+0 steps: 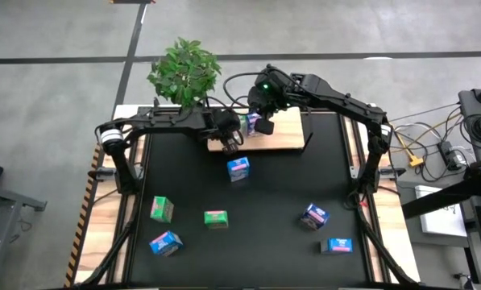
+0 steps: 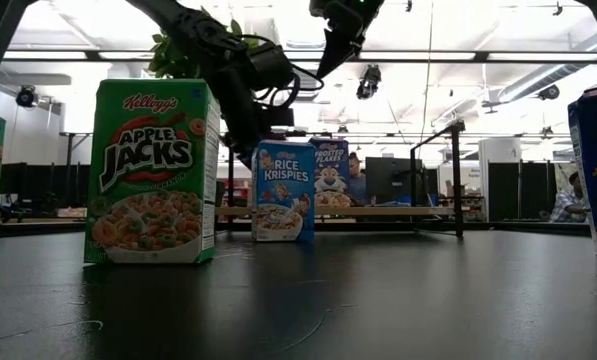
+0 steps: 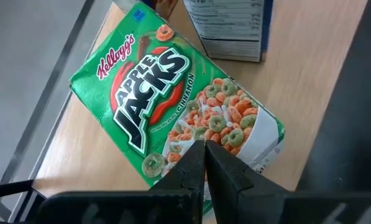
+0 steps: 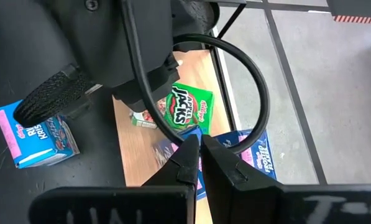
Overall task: Stack cereal on shelf
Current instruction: Put the top green cereal box on the shelf
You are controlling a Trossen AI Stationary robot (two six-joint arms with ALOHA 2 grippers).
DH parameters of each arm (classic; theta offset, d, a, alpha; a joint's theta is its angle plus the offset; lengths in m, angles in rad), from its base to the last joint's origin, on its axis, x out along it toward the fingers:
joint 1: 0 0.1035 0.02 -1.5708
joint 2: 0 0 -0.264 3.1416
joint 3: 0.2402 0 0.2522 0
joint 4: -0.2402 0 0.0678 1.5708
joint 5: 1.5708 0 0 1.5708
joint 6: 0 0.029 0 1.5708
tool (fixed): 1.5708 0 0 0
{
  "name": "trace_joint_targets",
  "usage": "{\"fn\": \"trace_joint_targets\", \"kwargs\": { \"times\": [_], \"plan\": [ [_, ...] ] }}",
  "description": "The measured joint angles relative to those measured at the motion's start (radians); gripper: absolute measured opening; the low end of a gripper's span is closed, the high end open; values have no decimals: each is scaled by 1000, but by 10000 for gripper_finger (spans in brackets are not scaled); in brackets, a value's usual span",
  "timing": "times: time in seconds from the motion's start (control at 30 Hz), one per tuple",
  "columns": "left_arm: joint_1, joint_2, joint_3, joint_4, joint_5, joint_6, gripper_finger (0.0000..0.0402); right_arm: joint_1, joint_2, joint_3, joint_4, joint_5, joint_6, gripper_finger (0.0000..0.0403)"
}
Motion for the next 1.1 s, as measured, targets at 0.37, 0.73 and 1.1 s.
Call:
{"fn": "trace_joint_targets", "kwargs": {
  "times": [0.37,0.73,1.1],
  "plan": [
    [-24,-48,0,-51,1,-26,0,0,0,-2,3,-3,0,9],
    [-33,-58,-1,-79,6,-27,0,0,0,-5,8,-2,0,9],
    [-47,-51,-32,-58,21,-37,0,0,0,-43,32,0,1,9]
  ]
}}
